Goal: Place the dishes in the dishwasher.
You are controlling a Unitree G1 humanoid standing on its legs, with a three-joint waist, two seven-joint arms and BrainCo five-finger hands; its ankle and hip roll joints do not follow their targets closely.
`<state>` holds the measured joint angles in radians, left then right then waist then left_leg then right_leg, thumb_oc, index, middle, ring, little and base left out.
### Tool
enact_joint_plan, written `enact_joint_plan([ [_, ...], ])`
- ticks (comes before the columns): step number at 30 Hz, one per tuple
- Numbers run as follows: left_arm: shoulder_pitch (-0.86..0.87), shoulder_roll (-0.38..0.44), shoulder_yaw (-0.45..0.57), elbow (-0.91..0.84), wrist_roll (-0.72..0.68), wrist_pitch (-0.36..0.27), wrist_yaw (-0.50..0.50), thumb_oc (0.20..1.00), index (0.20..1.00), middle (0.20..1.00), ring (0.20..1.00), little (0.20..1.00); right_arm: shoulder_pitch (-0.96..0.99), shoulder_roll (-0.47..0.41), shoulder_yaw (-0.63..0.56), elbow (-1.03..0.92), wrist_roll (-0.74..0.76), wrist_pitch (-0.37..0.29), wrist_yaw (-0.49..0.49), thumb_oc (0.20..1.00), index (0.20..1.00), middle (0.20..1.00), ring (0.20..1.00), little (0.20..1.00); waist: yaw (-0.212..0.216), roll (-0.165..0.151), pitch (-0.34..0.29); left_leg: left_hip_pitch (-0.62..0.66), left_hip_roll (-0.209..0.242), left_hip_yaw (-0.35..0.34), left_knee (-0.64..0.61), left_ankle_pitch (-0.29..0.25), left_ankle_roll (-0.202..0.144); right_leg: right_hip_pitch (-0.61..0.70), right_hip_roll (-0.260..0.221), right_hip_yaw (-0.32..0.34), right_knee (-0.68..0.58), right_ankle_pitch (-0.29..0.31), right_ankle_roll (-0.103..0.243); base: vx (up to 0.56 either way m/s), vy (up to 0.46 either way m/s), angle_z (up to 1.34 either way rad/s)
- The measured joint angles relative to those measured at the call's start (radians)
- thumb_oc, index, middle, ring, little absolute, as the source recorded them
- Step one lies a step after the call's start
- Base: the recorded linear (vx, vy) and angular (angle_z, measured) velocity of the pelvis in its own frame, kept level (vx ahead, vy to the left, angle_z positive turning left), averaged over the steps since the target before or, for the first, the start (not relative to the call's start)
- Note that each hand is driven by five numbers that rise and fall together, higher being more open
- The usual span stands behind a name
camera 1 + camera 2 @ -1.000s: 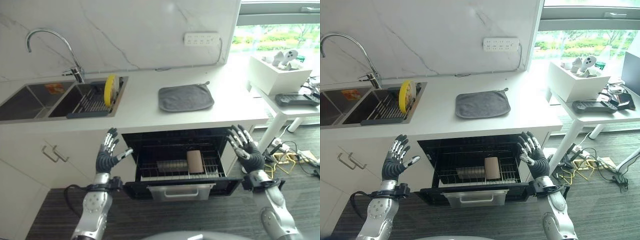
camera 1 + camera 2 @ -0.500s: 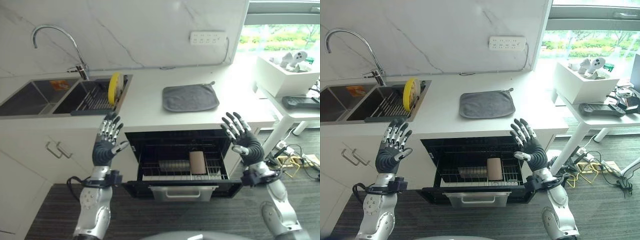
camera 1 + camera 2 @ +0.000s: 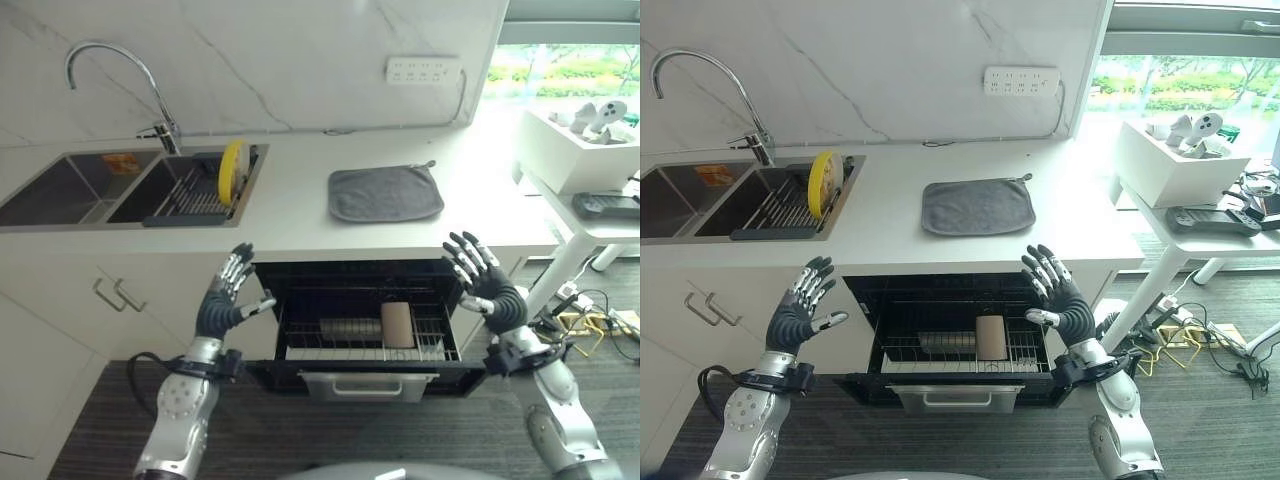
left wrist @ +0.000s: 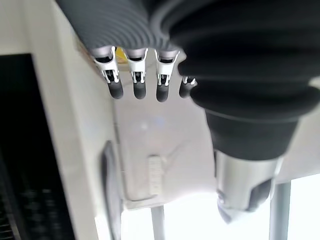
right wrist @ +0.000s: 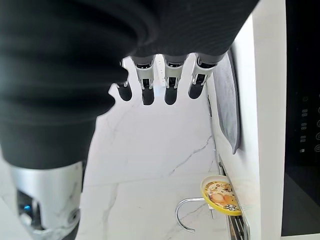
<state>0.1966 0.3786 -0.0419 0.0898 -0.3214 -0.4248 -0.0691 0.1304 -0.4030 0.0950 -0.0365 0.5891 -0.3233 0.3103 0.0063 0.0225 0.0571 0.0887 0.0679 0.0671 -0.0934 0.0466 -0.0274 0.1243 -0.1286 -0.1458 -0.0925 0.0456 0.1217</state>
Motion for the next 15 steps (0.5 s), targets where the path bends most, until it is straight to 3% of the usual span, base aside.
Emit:
enact_joint_plan([
  [8,0.0,0.0,0.0,0.012,0.02,-0.009,-0.013,1.0,1.0,1.0,1.0,1.0,0.0,0.0,0.0,0.029,0.0,-0.017,0.0,1.0,1.0,1.0,1.0,1.0,0.0,0.012,0.002,0.0,-0.001,-0.001,0.0,0.0,0.0,0.002,0.0,-0.002,0.0,0.0,0.0,0.0,-0.001,-0.01],
  [10,-0.002,-0.045,-0.008,0.051,-0.103,-0.096,-0.125,1.0,1.0,1.0,1.0,1.0,-0.031,0.005,-0.006,0.088,0.036,-0.07,-0.048,1.0,1.0,1.0,1.0,1.0,0.002,0.01,0.003,0.002,-0.008,0.004,0.006,0.0,0.0,-0.015,0.005,0.025,0.0,-0.002,0.008,0.01,0.006,-0.2],
  [15,-0.019,-0.061,-0.048,0.063,-0.13,-0.127,-0.169,1.0,1.0,1.0,1.0,1.0,-0.044,0.006,-0.039,0.108,0.039,-0.097,-0.076,1.0,1.0,1.0,1.0,1.0,-0.013,0.001,0.005,-0.001,-0.006,0.016,0.0,-0.001,0.001,-0.023,0.005,0.03,0.0,0.0,0.011,0.01,0.012,-0.08],
])
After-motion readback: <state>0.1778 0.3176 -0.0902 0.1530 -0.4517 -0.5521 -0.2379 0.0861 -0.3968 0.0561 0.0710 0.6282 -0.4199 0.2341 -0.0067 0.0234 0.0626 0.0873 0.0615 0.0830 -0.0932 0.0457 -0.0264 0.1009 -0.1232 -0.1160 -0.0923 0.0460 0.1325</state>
